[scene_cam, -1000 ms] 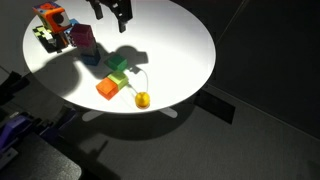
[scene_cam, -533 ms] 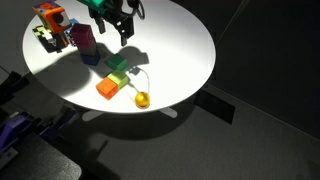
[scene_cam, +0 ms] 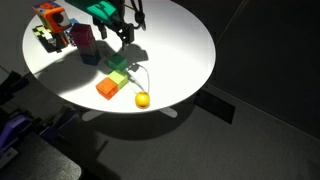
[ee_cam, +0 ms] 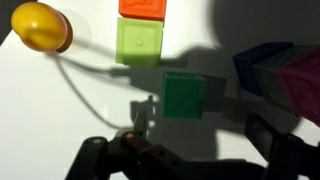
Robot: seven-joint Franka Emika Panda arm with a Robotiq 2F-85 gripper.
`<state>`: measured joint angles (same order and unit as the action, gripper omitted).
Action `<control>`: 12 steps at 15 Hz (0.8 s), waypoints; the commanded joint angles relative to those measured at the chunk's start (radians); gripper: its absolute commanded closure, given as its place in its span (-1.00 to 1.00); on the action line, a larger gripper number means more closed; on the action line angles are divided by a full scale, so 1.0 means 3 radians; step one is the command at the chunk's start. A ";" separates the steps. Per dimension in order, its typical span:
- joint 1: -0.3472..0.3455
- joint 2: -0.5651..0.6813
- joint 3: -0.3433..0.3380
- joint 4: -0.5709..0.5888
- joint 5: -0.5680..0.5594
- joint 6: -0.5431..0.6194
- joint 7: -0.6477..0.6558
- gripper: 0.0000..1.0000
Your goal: Put the green block on top of the pink block
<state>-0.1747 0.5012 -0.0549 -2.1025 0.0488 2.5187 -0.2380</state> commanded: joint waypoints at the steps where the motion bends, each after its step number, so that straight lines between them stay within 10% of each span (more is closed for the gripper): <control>1: -0.0050 0.0138 0.0066 0.0145 0.0051 0.0057 0.0003 -1.00; 12: -0.0007 0.0178 0.0040 0.0119 -0.0038 0.0091 0.0030 -1.00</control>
<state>-0.1742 0.5453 -0.0480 -2.0702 0.0487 2.5353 -0.2352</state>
